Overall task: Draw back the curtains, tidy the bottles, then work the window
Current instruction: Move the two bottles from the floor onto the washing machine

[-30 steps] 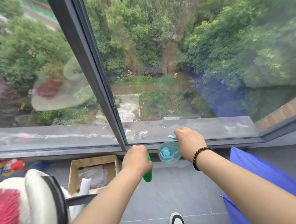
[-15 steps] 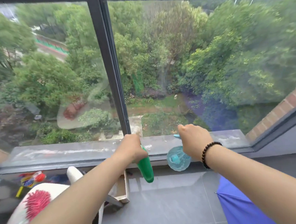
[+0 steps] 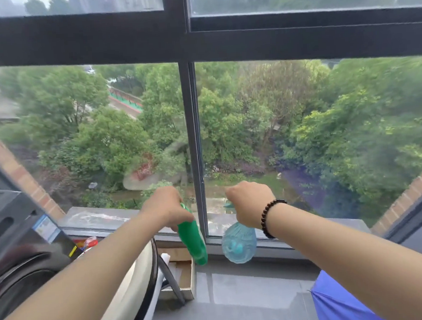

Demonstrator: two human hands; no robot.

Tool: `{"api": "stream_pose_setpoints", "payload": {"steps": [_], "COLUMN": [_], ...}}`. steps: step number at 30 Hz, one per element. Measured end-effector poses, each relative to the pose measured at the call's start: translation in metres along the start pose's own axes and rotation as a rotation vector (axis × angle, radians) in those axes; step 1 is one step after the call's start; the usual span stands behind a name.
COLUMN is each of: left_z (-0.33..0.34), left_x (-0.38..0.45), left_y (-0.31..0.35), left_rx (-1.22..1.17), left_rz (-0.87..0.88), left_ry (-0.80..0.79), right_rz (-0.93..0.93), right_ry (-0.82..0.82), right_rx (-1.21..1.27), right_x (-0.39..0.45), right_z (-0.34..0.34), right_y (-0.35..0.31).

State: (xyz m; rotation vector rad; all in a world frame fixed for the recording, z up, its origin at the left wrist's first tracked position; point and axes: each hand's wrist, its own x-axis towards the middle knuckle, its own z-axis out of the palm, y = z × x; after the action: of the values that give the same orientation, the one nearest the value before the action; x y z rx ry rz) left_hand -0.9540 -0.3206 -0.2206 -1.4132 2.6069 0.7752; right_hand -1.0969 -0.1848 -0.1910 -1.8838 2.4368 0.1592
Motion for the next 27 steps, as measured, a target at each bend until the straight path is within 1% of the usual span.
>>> {"api": "stream_pose_setpoints", "payload": {"steps": [7,10,16,21,25,26,27], "left_z": [-0.031,-0.045,-0.06,-0.079,-0.096,-0.097,-0.104], "left_x": [-0.084,-0.115,-0.167,-0.207,-0.231,-0.231,-0.24], "left_y": [-0.013,-0.026,-0.064,-0.11,-0.162,-0.164,-0.187], "left_rx": [0.12,0.095,0.062,0.132,0.118,0.121,0.123], "left_rz": [-0.081,-0.097,-0.129,-0.213,-0.273,-0.27,-0.289], "left_ry": [0.139,0.177,0.244,0.291,0.29,0.284,0.288], "right_rz": [-0.126,-0.175,-0.245,-0.337,-0.389,-0.39,-0.403], "right_ry": [0.064,0.106,0.086,0.134,0.118,0.119,0.115], "right_rx": [-0.006,0.002,0.04,0.056,0.058,0.053,0.058], "right_x": [-0.043,-0.052,-0.057,-0.055,-0.046,-0.046,-0.042], "right_z": [-0.049,-0.06,-0.077,-0.089,-0.101,-0.104,-0.106], "right_y": [-0.041,-0.062,-0.114,-0.181,-0.241,-0.243,-0.269]}}
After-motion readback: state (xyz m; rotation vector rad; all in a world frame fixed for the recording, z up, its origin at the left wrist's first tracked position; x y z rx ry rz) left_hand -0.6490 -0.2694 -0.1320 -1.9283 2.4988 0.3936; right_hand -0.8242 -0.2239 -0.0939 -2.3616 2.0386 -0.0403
